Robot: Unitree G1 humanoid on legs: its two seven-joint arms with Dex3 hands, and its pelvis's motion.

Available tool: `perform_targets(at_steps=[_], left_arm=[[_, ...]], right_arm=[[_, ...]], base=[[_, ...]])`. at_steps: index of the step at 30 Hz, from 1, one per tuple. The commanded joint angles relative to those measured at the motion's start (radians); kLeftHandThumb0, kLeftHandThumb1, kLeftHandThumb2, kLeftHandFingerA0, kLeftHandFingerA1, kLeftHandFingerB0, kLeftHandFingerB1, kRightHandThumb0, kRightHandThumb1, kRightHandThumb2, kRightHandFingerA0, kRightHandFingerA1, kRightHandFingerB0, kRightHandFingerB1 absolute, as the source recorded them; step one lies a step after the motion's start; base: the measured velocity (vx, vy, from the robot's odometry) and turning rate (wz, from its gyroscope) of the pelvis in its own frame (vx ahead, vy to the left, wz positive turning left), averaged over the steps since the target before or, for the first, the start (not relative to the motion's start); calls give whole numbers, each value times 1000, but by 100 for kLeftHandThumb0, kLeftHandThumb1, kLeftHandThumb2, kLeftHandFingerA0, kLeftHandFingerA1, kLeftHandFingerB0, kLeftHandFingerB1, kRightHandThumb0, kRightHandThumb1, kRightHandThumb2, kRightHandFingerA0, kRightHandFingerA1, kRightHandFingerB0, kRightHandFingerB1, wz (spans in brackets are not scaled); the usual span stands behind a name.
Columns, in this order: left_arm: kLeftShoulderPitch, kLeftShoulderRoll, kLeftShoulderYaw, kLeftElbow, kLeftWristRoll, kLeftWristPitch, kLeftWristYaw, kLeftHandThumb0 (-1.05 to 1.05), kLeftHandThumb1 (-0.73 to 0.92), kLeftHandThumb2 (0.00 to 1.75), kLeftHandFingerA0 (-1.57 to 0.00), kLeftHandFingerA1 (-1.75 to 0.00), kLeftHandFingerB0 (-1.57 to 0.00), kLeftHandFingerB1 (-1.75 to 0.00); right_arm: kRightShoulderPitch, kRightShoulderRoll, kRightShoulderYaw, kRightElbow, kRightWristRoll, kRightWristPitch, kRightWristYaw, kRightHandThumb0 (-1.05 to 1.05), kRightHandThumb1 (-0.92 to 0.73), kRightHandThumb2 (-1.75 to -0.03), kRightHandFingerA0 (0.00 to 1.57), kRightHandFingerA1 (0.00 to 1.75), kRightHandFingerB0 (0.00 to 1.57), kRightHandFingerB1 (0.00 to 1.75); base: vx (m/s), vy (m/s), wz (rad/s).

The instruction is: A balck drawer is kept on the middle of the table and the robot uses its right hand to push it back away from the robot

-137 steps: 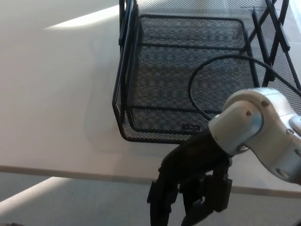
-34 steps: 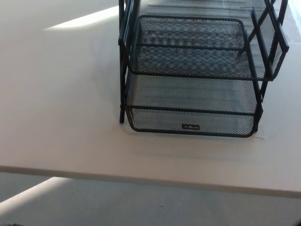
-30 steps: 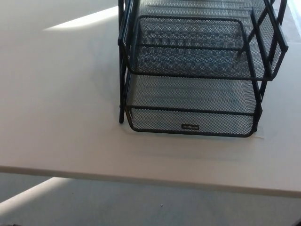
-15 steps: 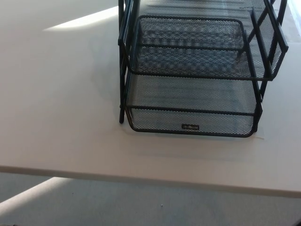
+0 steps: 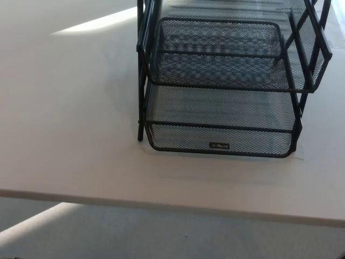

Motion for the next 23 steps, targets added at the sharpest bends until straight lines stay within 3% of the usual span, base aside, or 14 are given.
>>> perform_targets(at_steps=[1, 3, 4, 5, 6, 23], left_arm=[[16, 34, 18, 1, 2, -11, 15, -56, 75, 63, -43, -37, -31, -32], [17, 36, 17, 3, 8, -12, 20, -57, 75, 62, -41, -37, -29, -31], [17, 38, 14, 3, 14, -11, 24, -58, 75, 61, -41, -36, -29, -31], [17, 39, 11, 2, 19, -9, 27, -58, 75, 61, -41, -36, -29, -31], [18, 40, 13, -1, 16, -5, 24, -57, 75, 61, -41, -35, -30, -31], [27, 39, 22, -1, 6, -35, -1, -57, 71, 63, -46, -39, -33, -34]], right_arm=[[-44, 3, 30, 140, -84, -137, -176, -58, -87, -66, 25, 34, 21, 29], [-49, 3, 33, 155, -82, -152, -177, -59, -88, -66, 25, 35, 21, 29], [-53, 5, 32, 170, -78, -168, -176, -63, -74, -96, 24, 48, 18, 42], [-58, 8, 29, 188, -72, -185, -176, -63, -74, -96, 24, 48, 18, 42], [-60, 6, 36, 191, -78, -196, -174, -59, -92, -68, 30, 36, 23, 30], [-84, 28, 37, 271, -85, -230, -168, -57, -85, -66, 36, 36, 30, 32]], base=[[0, 0, 0], [0, 0, 0], [0, 0, 0], [0, 0, 0], [0, 0, 0], [0, 0, 0]])
